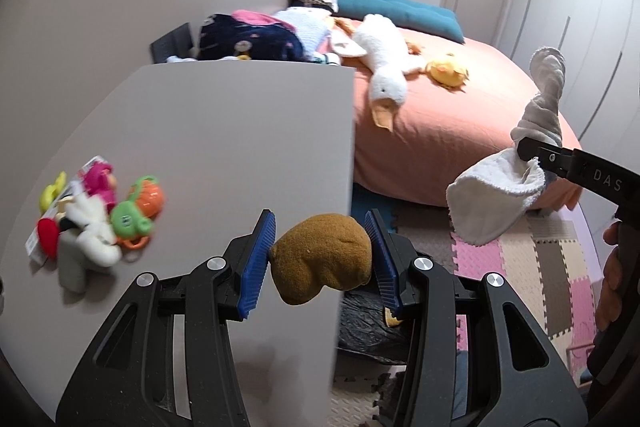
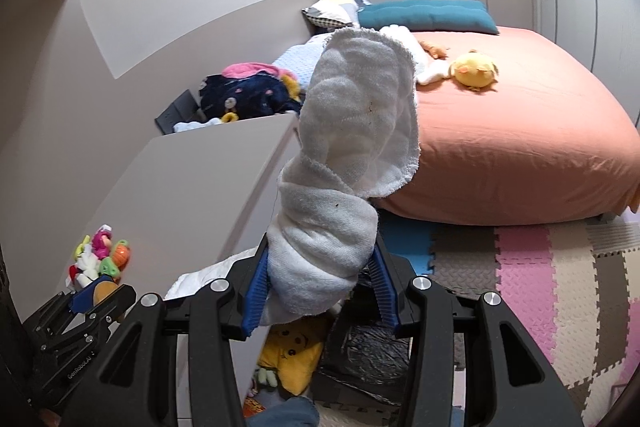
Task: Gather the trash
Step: 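Carry cloth and brown plush over the black bin and release both, then return both tools to the table toward the grey plush and green toy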
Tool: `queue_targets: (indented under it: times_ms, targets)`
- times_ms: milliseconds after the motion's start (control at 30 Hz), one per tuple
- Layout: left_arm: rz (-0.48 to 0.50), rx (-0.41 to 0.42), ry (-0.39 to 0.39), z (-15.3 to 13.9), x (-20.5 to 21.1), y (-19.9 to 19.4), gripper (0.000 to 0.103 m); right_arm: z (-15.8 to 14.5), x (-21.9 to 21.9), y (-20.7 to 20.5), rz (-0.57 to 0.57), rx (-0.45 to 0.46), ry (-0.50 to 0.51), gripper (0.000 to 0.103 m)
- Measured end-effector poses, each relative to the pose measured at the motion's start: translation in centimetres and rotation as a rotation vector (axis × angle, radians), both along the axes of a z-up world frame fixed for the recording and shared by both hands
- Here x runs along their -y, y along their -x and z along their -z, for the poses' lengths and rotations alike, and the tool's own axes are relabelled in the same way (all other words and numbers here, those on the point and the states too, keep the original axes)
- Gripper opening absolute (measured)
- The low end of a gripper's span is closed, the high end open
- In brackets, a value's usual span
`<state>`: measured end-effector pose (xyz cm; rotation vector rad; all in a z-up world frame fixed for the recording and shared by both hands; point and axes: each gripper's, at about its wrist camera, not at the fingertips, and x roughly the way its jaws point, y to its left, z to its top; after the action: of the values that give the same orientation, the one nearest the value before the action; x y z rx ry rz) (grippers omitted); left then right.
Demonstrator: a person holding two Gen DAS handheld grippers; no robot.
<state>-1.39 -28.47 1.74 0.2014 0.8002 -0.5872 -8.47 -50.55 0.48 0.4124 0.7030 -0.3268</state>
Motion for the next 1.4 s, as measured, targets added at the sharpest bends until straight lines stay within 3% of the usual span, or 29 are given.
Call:
queue_targets:
  times_ms: [400,700,767,800,833,900,1033,1400]
  targets:
    - [0.118,-0.041,-0.042,2.1,6.0,1.4,0.046,1.0,3.5,2.9,0.070,-0.054,0.033,0.048]
    - [0.169,-0.093,-0.086,4.5,8.1,1.5,0.047,2.7,5.0,3.1,0.099,-0.099,0.015,0.049]
    - [0.189,-0.106,-0.106,5.0,8.6,1.5,0.066,3.1,5.2,2.6,0.102,-0.123,0.018,0.056]
    - [0.180,-0.092,-0.115,5.2,8.6,1.4,0.091,3.3,5.3,2.4,0.109,-0.135,0.023,0.066]
    - [0.167,-0.073,-0.119,5.2,8.7,1.5,0.098,3.4,5.4,2.2,0.122,-0.147,0.033,0.071]
    - [0.136,-0.054,-0.145,5.5,8.7,1.2,0.098,3.5,5.5,2.0,0.143,-0.155,0.042,0.077]
    - [0.104,-0.086,-0.137,5.6,7.7,0.3,0.098,3.6,5.4,1.8,0.141,-0.154,0.034,0.078]
    - [0.055,-0.059,-0.114,4.6,5.2,-0.4,0.098,3.7,4.3,0.8,0.106,-0.149,0.030,0.078]
